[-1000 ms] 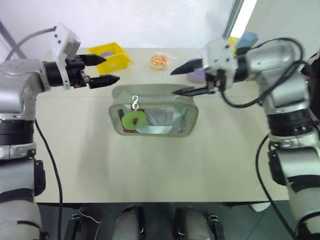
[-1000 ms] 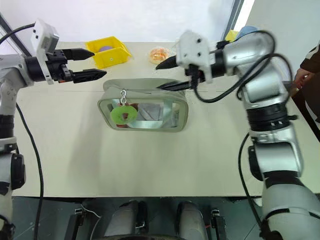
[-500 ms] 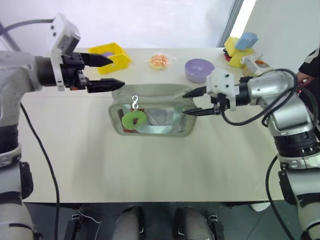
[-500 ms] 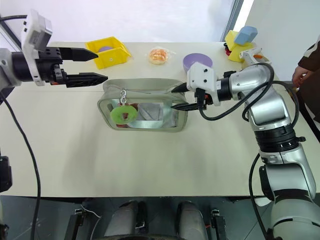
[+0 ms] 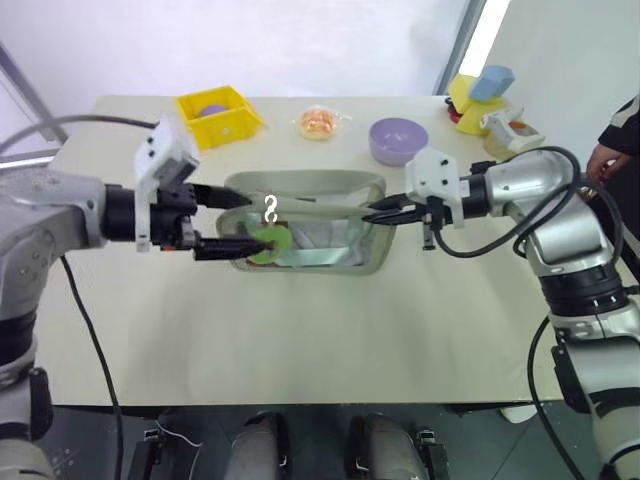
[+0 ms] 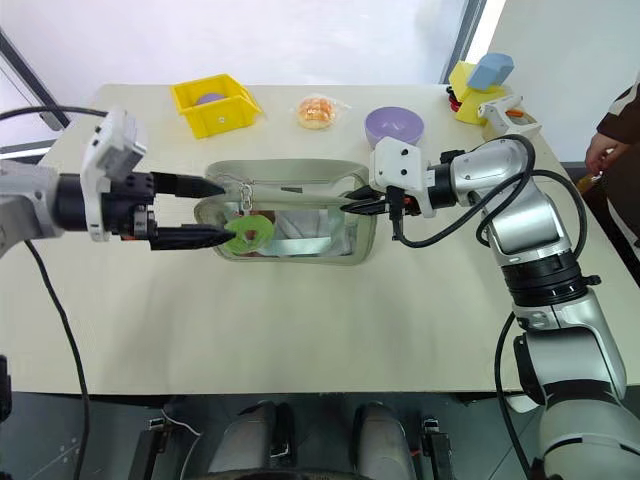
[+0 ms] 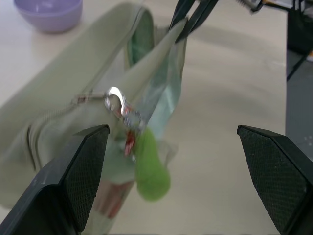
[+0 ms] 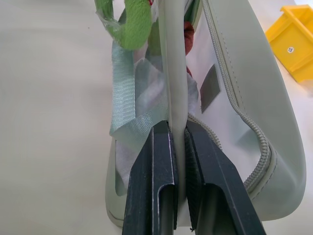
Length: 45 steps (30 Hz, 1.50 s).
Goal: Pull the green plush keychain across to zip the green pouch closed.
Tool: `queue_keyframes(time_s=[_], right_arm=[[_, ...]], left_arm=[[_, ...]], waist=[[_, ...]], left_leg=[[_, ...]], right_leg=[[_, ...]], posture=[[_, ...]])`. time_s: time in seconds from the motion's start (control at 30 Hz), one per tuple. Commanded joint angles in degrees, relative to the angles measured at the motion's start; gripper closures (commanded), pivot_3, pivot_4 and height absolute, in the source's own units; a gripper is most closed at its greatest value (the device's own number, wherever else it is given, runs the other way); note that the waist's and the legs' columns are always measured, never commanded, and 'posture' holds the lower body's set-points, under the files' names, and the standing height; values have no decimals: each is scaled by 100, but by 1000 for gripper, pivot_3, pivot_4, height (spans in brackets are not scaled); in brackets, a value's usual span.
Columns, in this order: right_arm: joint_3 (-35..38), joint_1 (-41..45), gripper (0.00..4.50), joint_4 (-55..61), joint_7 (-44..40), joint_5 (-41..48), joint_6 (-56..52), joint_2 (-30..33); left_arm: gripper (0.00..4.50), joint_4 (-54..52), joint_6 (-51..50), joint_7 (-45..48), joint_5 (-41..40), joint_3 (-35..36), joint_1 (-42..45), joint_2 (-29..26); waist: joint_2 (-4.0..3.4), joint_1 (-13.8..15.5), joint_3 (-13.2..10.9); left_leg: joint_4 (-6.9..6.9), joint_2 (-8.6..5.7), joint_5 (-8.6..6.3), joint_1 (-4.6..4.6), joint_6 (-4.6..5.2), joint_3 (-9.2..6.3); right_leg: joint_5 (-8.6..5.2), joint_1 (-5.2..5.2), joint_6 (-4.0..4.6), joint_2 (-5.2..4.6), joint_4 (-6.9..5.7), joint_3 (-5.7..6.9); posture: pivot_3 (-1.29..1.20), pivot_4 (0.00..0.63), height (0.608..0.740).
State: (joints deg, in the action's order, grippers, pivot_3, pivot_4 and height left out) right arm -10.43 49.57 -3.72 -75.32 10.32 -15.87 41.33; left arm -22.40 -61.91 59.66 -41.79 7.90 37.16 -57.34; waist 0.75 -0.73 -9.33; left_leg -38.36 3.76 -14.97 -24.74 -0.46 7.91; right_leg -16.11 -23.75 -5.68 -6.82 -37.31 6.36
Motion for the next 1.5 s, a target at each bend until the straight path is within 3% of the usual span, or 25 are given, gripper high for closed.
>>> queue_keyframes(time_s=[0.03, 0.4, 0.5, 0.73, 0.93, 1.27, 1.5], right_arm=[[23, 49, 4451, 102, -58, 49, 68, 19], [32, 95, 4451, 149, -48, 66, -19, -6], [30, 92, 4500, 202, -39, 95, -75, -25], [40, 139, 4500, 150, -14, 74, -62, -60], [46, 155, 4500, 76, -12, 58, -13, -66], [50, 157, 4500, 3, -19, 42, 73, -66], [36, 147, 4500, -30, -25, 22, 123, -70]], left_arm=[[0, -207, 350, 34, 97, -27, -200, -121], [0, -275, 923, -117, 399, -413, -693, 35], [806, -121, 914, -216, 344, -376, -594, 163], [4337, -95, 1049, -199, 450, -464, -609, 150], [4432, 48, 703, -136, 97, -256, -260, 70], [4432, 1007, 323, 423, -461, 262, 698, -658], [4432, 2045, 1511, 885, 612, -190, 605, -1037]], waist=[[0, 1, 0], [0, 1, 0], [0, 6, 0], [0, -1, 0], [0, 3, 0], [0, -1, 0], [0, -3, 0]], left_leg=[[0, 0, 0, 0, 0, 1], [3, 0, 0, 8, 0, 5], [5, 0, 0, 12, 0, 6], [8, 0, 0, 21, 0, 7], [8, 0, 0, 23, 0, 7], [9, 0, 0, 24, 0, 7], [10, -1, 0, 25, 0, 12]], right_leg=[[0, 1, 0, 0, 1, 0], [0, 8, 0, 0, 4, 0], [0, 10, 0, 1, 4, 0], [0, 17, 0, 1, 7, 1], [0, 20, 0, 0, 7, 1], [0, 21, 0, 1, 8, 1], [0, 20, 0, 2, 8, 1]], posture=[[0, 150, 739], [0, 150, 739], [0, 150, 739], [0, 150, 739], [0, 150, 739], [0, 150, 739], [0, 150, 739]])
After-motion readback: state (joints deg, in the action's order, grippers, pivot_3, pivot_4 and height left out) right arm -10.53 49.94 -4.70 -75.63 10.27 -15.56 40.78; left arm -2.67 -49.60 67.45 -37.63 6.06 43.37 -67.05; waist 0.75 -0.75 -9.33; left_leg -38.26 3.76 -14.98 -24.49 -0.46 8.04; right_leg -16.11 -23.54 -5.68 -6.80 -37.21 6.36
